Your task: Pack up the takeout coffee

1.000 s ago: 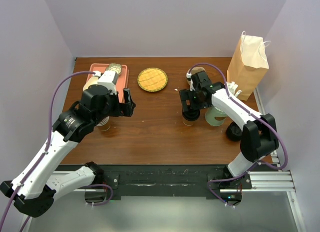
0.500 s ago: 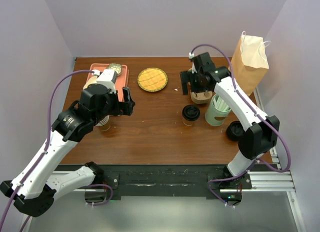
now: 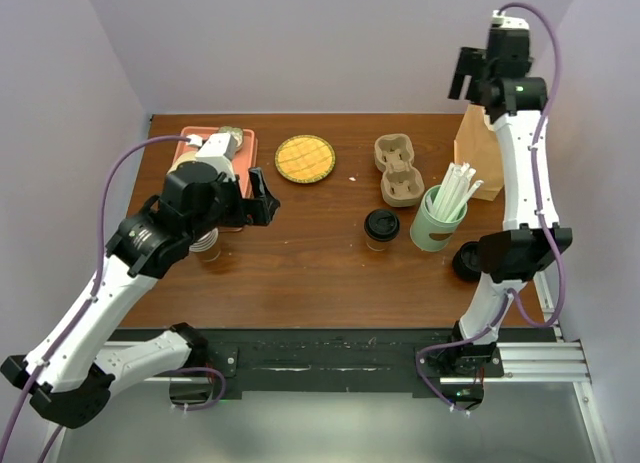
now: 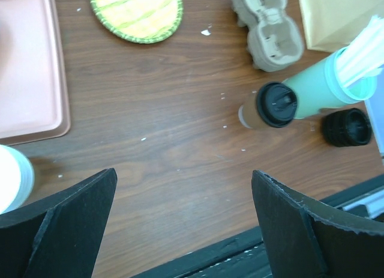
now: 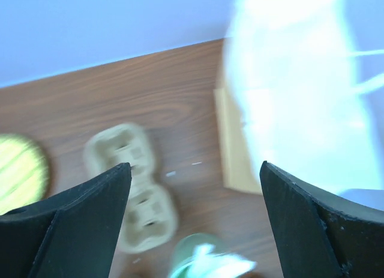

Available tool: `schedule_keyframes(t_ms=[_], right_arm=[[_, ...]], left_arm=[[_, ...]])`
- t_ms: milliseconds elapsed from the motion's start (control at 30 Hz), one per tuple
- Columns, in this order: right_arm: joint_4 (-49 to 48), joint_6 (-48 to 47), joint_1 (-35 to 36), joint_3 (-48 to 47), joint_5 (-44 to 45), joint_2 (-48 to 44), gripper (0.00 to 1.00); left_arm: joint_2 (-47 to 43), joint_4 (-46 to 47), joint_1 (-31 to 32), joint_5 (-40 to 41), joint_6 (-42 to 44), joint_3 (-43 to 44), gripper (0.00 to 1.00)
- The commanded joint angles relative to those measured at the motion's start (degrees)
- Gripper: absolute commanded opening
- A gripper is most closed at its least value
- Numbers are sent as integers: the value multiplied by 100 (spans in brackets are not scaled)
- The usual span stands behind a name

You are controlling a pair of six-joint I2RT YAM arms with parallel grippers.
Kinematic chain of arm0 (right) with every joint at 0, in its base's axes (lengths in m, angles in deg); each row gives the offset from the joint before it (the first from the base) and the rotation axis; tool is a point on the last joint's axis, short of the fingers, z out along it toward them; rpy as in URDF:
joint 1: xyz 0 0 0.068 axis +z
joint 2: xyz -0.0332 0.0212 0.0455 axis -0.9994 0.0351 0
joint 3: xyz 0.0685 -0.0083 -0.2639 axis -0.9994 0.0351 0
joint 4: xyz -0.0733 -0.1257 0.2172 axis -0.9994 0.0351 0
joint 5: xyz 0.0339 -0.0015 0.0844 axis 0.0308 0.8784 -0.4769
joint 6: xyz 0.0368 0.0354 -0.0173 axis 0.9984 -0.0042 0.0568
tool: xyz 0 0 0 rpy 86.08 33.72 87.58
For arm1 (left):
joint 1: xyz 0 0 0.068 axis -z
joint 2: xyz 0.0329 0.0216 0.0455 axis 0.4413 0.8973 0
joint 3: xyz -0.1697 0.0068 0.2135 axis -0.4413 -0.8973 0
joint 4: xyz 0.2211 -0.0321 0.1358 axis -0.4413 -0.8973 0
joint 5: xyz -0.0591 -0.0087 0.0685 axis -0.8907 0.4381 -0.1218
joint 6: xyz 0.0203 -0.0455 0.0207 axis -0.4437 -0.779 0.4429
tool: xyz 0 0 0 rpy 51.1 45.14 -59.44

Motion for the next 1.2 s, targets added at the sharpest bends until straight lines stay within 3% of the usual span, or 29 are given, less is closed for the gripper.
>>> schedule_keyframes(t_ms=[0, 233, 500, 633, 833, 867, 1000, 1100, 1167], right_arm=[[-523, -438, -297, 18, -416, -205, 91], [-1166, -719, -824, 168, -882, -91, 84], [-1763, -1185, -886, 370, -865, 190, 81], [-2492, -1054, -895, 1072, -1033, -91, 76], [-2590, -852, -895, 1117, -875, -99, 65], [-2625, -852, -886, 1161, -866, -117, 61], [-2634, -886, -895, 1188, -927, -144, 22], [-2503, -975, -886, 960, -858, -39, 4], [-2467, -1070, -886, 670, -691, 31, 0]], left_arm=[[-453, 494, 7, -306, -213, -208, 100], [-437, 618, 16, -552, -134, -596, 100], [-445, 706, 7, -657, -239, -860, 100], [-419, 653, 7, -649, -239, -860, 100], [-401, 644, 7, -693, -301, -939, 99], [-393, 644, 7, -702, -301, -948, 99], [-366, 679, 7, -693, -301, -948, 99], [-366, 679, 7, -728, -301, -930, 98], [-410, 670, 16, -746, -292, -913, 98]])
